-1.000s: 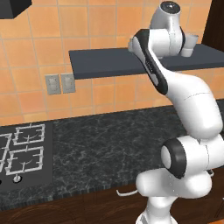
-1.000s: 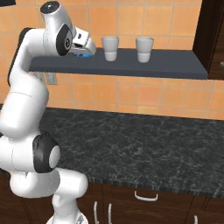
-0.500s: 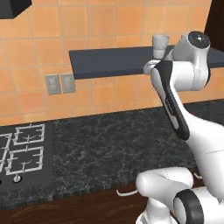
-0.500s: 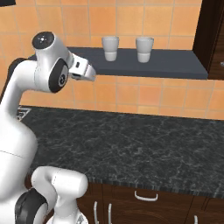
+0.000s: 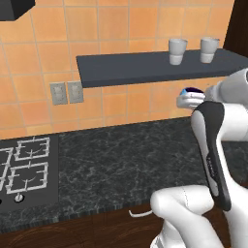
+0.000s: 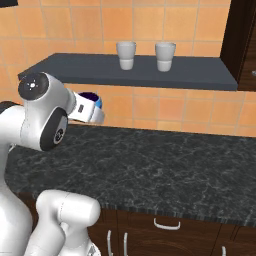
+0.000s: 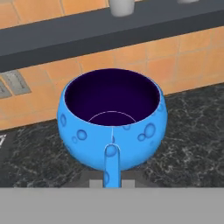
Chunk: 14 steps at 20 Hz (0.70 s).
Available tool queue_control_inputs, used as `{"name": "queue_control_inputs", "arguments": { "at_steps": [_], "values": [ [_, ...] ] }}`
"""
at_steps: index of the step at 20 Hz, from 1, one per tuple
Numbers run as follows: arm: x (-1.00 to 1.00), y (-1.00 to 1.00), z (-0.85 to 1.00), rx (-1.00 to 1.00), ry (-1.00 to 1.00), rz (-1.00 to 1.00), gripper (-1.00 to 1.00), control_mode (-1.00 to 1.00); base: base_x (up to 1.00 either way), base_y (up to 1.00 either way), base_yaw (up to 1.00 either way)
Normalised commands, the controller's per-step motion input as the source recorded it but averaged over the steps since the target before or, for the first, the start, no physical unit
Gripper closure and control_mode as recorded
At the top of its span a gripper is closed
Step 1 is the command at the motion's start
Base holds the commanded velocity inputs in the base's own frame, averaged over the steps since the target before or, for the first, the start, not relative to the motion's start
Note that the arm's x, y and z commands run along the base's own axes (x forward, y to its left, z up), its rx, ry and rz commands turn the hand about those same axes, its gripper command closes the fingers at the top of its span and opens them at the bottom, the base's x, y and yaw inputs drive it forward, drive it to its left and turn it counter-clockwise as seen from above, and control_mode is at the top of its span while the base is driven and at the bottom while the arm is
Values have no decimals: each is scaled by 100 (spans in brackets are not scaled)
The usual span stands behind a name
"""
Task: Gather all objects into one cabinet and sort the glasses and bowls to opposite sides.
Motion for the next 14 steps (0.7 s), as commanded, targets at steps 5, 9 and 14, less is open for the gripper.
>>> {"name": "queue_control_inputs", "arguments": {
  "at_steps": [5,9,14],
  "values": [
    [0,0,0,0,0,0,100,100,-94,-8,0],
    [0,0,0,0,0,0,100,100,-80,-22,-3],
    [0,0,0,0,0,0,100,100,-28,-74,-17]
  ]
}}
